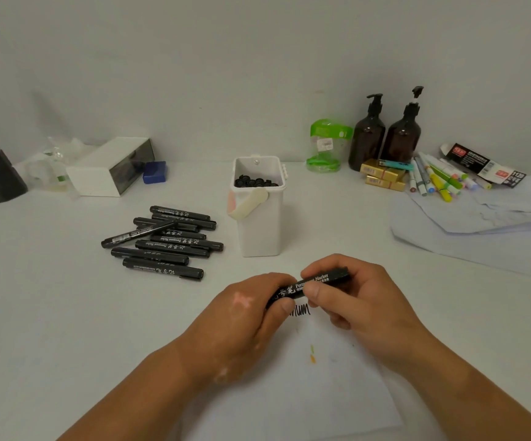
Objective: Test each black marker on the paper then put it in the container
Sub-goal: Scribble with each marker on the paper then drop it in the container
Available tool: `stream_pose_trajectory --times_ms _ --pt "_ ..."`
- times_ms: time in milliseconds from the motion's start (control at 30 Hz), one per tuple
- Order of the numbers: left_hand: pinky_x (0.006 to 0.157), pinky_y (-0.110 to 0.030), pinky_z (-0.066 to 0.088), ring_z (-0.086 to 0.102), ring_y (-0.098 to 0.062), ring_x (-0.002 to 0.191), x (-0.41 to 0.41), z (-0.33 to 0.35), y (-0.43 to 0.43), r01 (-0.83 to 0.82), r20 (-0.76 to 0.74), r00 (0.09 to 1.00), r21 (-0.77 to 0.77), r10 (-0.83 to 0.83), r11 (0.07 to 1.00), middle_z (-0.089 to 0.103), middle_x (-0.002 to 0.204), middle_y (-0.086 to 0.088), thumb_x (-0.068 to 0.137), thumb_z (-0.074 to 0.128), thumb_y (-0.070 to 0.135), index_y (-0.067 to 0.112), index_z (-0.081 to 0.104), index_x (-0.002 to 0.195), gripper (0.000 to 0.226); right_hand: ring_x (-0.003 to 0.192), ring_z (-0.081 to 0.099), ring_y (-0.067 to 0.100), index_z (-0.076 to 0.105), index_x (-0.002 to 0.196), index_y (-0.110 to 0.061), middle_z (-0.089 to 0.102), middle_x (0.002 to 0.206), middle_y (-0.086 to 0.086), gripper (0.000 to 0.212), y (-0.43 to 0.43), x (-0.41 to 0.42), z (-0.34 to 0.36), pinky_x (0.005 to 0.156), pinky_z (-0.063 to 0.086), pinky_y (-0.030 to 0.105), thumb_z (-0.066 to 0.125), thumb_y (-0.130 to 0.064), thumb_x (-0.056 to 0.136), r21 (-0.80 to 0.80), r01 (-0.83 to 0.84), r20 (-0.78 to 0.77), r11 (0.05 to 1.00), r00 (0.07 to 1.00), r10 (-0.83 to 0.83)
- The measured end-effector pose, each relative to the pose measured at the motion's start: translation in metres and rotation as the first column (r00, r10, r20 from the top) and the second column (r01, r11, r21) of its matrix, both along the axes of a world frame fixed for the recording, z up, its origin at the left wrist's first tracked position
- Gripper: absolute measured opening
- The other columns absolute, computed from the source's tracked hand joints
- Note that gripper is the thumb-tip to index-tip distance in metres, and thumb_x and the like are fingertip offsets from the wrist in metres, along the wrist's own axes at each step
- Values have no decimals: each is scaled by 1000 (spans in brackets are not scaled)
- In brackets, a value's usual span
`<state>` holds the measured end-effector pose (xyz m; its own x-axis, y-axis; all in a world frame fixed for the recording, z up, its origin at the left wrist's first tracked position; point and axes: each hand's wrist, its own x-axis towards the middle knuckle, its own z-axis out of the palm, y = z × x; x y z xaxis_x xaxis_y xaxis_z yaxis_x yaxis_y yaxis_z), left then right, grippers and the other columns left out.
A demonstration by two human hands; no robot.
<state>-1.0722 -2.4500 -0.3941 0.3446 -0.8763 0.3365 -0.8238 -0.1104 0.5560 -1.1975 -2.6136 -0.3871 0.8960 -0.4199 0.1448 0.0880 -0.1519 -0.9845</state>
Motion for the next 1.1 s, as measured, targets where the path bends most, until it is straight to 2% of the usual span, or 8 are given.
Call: stream_pose_trajectory --times_ms 167,267,467,567,667,800,867,1100 --pt "66 -28 45 55 -13 74 -5 -2 -1 7 -23 1000 21 -6 1000 63 85 6 102 38 42 17 56 110 31 54 63 1 71 88 -23 69 63 -12 11 7 2 -2 55 46 7 72 -14 83 -33 -84 53 996 995 86" --pt "59 -17 36 48 -9 67 -9 0 -3 12 -8 1000 -2 -12 1000 55 78 12 97 32 52 17 55 109 43 55 62 0 70 86 -27 69 67 -10 12 9 2 0 55 46 9 74 -17 80 -43 -64 49 997 997 67" --pt "54 -15 26 42 -4 54 -12 -1 -4 1 1 1000 -28 -1 1000 42 61 17 102 35 46 22 48 91 29 54 48 18 69 88 -24 68 65 1 10 11 2 -1 49 42 24 75 -22 80 -4 -82 34 997 996 82" --pt "51 -13 24 41 -1 51 -15 0 -3 8 1 1000 -59 -8 998 45 59 23 102 36 47 30 41 87 23 54 46 23 67 90 -19 64 66 13 18 11 1 -2 48 40 32 74 -31 79 12 -111 55 994 992 110" --pt "52 -12 24 43 0 51 -14 -1 -4 12 -1 1000 -56 -12 998 46 59 26 102 37 47 21 50 89 32 55 49 22 66 89 -19 66 71 19 20 10 0 -1 49 41 33 73 -35 79 21 -140 59 990 989 138" --pt "52 -7 26 44 4 51 -16 3 -3 29 -4 1000 -74 -29 997 49 63 35 103 36 48 24 52 90 32 55 53 15 66 88 -19 66 67 4 17 8 -1 -1 50 44 28 73 -33 81 42 -177 61 983 983 174" --pt "51 -6 26 44 5 50 -16 5 -2 33 -5 999 -78 -33 996 49 64 37 103 36 50 28 53 92 30 56 53 15 66 87 -20 64 67 5 16 8 0 -1 51 44 29 73 -33 81 54 -183 71 982 981 179" --pt "51 -10 26 44 -4 51 -16 -2 -4 9 5 1000 -67 -9 998 45 58 21 101 35 54 37 47 93 23 56 45 25 65 85 -21 57 65 3 19 10 -2 -1 53 39 36 74 -35 78 -6 -110 73 994 991 110"
